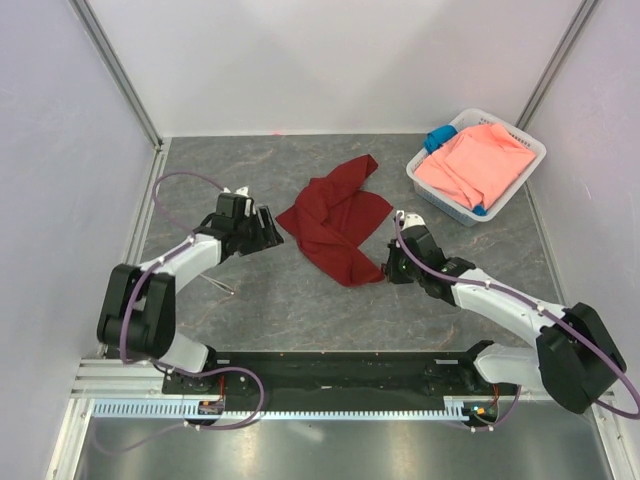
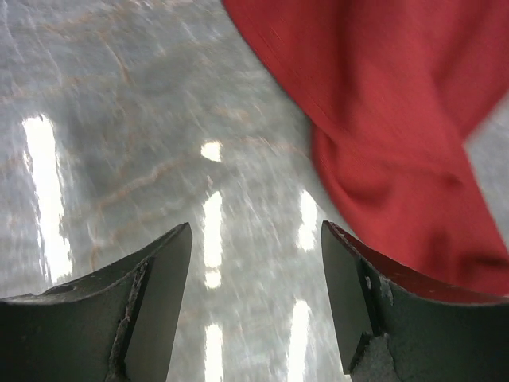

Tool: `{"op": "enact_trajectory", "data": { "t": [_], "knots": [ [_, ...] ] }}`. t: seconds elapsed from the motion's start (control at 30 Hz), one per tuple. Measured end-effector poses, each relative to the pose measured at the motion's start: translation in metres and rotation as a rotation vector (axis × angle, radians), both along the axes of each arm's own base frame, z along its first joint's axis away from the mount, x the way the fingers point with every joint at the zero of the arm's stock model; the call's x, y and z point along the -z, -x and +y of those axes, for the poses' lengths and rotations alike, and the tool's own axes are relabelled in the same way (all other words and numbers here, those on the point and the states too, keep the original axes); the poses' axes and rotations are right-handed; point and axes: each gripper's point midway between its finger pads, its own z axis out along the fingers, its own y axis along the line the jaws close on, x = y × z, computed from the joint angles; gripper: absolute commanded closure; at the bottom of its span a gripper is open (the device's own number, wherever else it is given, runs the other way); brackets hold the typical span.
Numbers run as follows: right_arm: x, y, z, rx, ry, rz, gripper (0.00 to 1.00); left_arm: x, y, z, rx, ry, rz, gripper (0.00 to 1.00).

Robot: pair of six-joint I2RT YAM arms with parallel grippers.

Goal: Fold the napkin, place the utensils inside, and roll it up
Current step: Flatten the napkin out

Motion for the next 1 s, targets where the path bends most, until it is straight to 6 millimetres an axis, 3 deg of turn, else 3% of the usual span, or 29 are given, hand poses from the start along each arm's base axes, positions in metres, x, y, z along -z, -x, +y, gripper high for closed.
{"op": "enact_trajectory", "data": {
  "t": [0.13,0.33,0.53,0.73,1.0],
  "knots": [
    [0.003,0.008,-0.016,0.033,0.049,0.019,1.00,0.017,-0.021,-0.001,-0.027,-0.039,0.021,0.27],
    [0.008,0.014,-0.024,0.040,0.086,0.044,1.00,0.018,-0.063,-0.008,-0.045,-0.058,-0.020,0.33],
    [0.009,0.016,-0.026,0.027,0.101,0.047,1.00,0.027,-0.083,-0.022,-0.037,-0.115,-0.017,0.37],
    [0.009,0.016,-0.026,0.021,0.103,0.048,1.00,0.037,-0.092,-0.038,-0.011,-0.203,-0.003,0.46],
    [0.000,0.016,-0.025,0.021,0.084,0.022,1.00,0.045,-0.090,-0.033,-0.029,-0.327,0.006,0.46]
  ]
}}
